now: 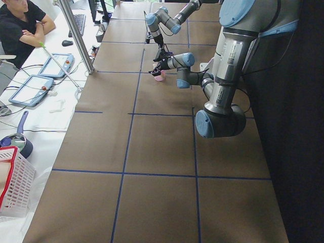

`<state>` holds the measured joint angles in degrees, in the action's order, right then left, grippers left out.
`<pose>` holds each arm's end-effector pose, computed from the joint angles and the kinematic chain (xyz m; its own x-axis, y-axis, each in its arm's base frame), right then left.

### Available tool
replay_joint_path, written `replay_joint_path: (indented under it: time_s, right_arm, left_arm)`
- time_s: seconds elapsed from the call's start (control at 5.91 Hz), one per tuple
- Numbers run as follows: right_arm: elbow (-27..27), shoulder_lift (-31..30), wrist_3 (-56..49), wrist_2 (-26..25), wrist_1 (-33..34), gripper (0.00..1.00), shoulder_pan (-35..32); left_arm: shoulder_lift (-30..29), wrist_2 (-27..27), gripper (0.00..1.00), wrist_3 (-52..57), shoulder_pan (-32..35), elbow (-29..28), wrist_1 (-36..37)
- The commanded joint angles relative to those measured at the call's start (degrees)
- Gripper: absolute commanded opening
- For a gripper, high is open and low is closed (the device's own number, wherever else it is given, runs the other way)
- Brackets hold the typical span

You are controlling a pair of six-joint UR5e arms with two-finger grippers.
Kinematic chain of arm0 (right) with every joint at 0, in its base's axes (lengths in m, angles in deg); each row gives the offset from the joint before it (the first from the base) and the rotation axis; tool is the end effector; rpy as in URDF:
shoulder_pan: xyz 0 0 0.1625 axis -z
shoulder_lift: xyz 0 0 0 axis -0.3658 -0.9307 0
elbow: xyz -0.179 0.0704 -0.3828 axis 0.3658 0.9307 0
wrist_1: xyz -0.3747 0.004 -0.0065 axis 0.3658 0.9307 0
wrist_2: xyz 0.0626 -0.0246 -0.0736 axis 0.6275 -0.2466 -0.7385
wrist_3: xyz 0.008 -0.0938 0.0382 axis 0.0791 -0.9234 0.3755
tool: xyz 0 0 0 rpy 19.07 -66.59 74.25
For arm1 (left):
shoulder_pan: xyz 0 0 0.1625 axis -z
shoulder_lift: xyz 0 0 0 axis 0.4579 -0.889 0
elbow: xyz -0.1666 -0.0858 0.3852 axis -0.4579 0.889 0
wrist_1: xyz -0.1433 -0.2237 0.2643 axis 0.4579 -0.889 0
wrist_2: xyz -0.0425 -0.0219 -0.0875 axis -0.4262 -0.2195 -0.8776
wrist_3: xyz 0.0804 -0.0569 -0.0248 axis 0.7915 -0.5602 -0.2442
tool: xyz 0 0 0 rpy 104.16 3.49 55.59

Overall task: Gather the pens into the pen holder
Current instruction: 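Raise the left gripper from the cup while the right gripper grasps the purple marker, then carry the purple marker with the right gripper over the pen cup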

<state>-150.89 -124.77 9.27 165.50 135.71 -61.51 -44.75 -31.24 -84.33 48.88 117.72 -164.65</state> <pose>-0.4457 -0.4606 0.4101 0.7377 0.0471 0.6735 0.1847 0.9454 -0.2684 0.4292 -0.3650 0.2924 0.4100 0.2717 -0.8707 0.6461 0.5873 0.4875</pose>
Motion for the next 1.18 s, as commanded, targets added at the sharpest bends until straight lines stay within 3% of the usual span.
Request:
replay_joint_path:
  time_s: [0.0,0.17,0.34,0.51,0.68,0.85,1.01]
  right_arm:
    - [-4.2,0.4,1.0,0.4,0.0,0.00,-0.9]
    - [-11.0,-0.1,1.3,-6.1,-0.2,0.00,0.1]
    - [-18.3,0.1,5.2,-20.1,-0.4,0.00,6.1]
    - [-21.6,2.0,6.3,-29.1,-0.8,0.00,9.9]
    - [-23.8,4.1,9.5,-34.0,-1.2,0.00,11.5]
    - [-23.9,4.2,12.3,-43.4,-7.8,0.00,14.4]
    - [-23.8,3.5,15.2,-56.5,-14.2,0.00,20.0]
  left_arm:
    - [0.0,0.0,1.00,0.0,0.0,0.0,-0.3]
    - [1.7,-0.2,1.00,0.1,-0.4,-0.3,-0.7]
    - [1.6,-0.2,1.00,0.1,-0.4,-0.3,-0.8]
    - [1.7,-0.2,1.00,0.1,-0.4,-0.4,-1.7]
    - [1.7,-0.2,1.00,-0.3,-0.5,-0.3,-2.4]
    - [1.7,-0.2,1.00,-0.3,-0.5,0.5,-2.3]
    - [2.2,-0.2,1.00,-1.4,-0.4,0.8,-2.2]
